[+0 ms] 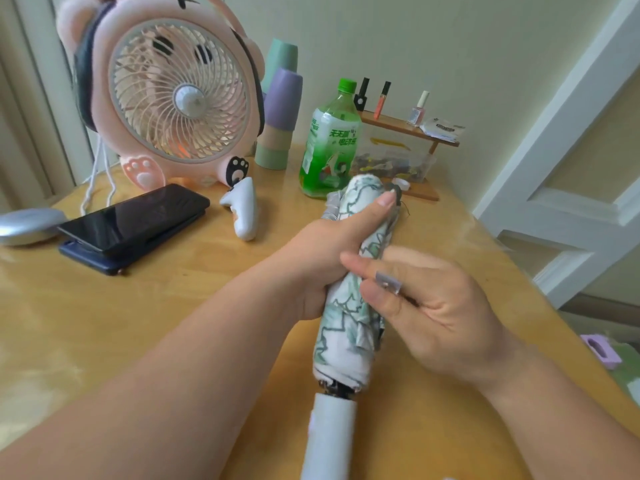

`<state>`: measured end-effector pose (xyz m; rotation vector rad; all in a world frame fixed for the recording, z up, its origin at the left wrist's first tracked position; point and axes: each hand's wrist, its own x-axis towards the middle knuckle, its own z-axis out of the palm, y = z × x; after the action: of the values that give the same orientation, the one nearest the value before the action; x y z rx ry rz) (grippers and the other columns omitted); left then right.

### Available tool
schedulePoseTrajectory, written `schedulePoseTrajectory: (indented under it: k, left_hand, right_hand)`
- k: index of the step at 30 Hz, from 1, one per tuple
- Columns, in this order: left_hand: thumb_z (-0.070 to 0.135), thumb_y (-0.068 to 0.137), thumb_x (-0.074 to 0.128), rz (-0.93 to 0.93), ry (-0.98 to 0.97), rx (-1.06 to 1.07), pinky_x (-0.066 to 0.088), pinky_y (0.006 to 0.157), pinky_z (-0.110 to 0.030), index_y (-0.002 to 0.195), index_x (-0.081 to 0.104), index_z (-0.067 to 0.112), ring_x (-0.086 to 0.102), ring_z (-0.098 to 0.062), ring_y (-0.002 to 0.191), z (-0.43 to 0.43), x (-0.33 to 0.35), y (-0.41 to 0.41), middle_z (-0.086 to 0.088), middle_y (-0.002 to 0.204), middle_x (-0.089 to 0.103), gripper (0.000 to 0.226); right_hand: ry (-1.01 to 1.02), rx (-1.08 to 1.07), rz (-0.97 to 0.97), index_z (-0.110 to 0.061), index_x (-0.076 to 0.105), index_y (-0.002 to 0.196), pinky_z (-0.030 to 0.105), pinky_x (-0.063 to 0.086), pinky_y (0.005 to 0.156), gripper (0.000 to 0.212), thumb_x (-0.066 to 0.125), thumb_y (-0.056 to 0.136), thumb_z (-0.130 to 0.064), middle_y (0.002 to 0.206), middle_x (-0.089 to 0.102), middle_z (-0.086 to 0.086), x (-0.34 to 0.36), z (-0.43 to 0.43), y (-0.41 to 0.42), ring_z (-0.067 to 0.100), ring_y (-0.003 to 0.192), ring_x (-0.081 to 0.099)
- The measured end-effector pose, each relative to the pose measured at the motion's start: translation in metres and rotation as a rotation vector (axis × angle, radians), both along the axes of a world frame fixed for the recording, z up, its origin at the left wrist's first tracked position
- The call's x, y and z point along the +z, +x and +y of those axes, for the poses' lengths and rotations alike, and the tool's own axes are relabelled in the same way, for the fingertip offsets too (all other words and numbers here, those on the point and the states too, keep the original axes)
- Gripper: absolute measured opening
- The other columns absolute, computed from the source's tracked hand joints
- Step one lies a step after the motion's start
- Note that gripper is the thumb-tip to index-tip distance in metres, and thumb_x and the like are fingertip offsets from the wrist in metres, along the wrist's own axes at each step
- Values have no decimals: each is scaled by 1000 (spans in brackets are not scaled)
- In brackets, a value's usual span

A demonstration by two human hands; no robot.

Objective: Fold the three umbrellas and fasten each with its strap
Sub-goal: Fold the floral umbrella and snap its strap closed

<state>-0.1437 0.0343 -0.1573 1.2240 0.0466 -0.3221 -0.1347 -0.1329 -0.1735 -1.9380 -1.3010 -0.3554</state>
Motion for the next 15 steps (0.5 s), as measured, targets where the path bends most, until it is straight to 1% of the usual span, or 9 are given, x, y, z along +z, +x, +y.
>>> schedulePoseTrajectory:
  k: [2,4,6,8,9,10,12,13,15]
  left_hand:
    - [61,83,72,64,7,-7,58,59,-29,91,69,8,69,-23,58,-1,-5,2,-8,69,71,54]
    - [60,86,68,121,-9,-28,54,55,-27,80,63,11,62,-22,51,-3,-10,6,-7,61,64,50]
    - [61,87,66,172,-75,-43,56,59,-31,84,60,10,63,-24,55,-5,-14,12,-10,65,63,51]
    - [60,90,62,175,-165,-20,58,59,-32,89,60,9,64,-24,58,-7,-16,16,-12,69,64,51]
    - [60,92,60,165,-195,-12,58,59,-32,91,60,9,65,-24,59,-8,-18,18,-13,71,64,51]
    - [60,92,59,155,-210,-15,59,61,-32,94,61,8,64,-25,61,-9,-18,19,-13,73,64,51]
    - [57,94,59,146,-230,-41,59,67,-34,98,61,8,63,-26,66,-11,-21,19,-14,77,63,49]
    - [53,95,59,143,-247,-56,57,69,-35,98,61,8,63,-27,67,-11,-23,19,-14,79,62,46]
    - [38,93,58,124,-319,-107,56,76,-39,102,61,5,62,-29,74,-9,-26,17,-18,91,61,34]
  right_hand:
    - [-16,11,34,-10,73,123,29,48,63,34,55,105,-31,80,59,2,-11,-1,-4,16,73,61]
    - [36,4,165,-7,78,108,33,49,62,36,54,105,-35,78,62,8,-23,0,-8,20,72,63]
    - [166,-20,297,1,76,92,29,47,58,41,56,104,-33,73,63,8,-27,-2,-9,17,65,61]
    - [273,-56,365,-2,76,87,15,43,58,32,58,102,-24,69,64,-9,-27,-6,-8,3,60,58]
    - [291,-64,387,-6,77,86,13,41,58,29,58,101,-22,66,62,-12,-27,-8,-8,2,58,56]
    - [298,-68,418,-11,77,85,17,39,54,28,58,99,-26,62,59,-6,-28,-10,-9,4,54,53]
    - [316,-84,523,-18,77,79,31,34,46,30,59,94,-37,56,50,14,-28,-14,-11,23,46,45]
    - [323,-90,569,-18,75,77,32,33,45,32,59,91,-41,55,48,15,-28,-16,-10,26,45,42]
    - [341,-86,661,-15,73,73,25,33,43,37,64,86,-48,53,49,7,-28,-19,-8,19,45,43]
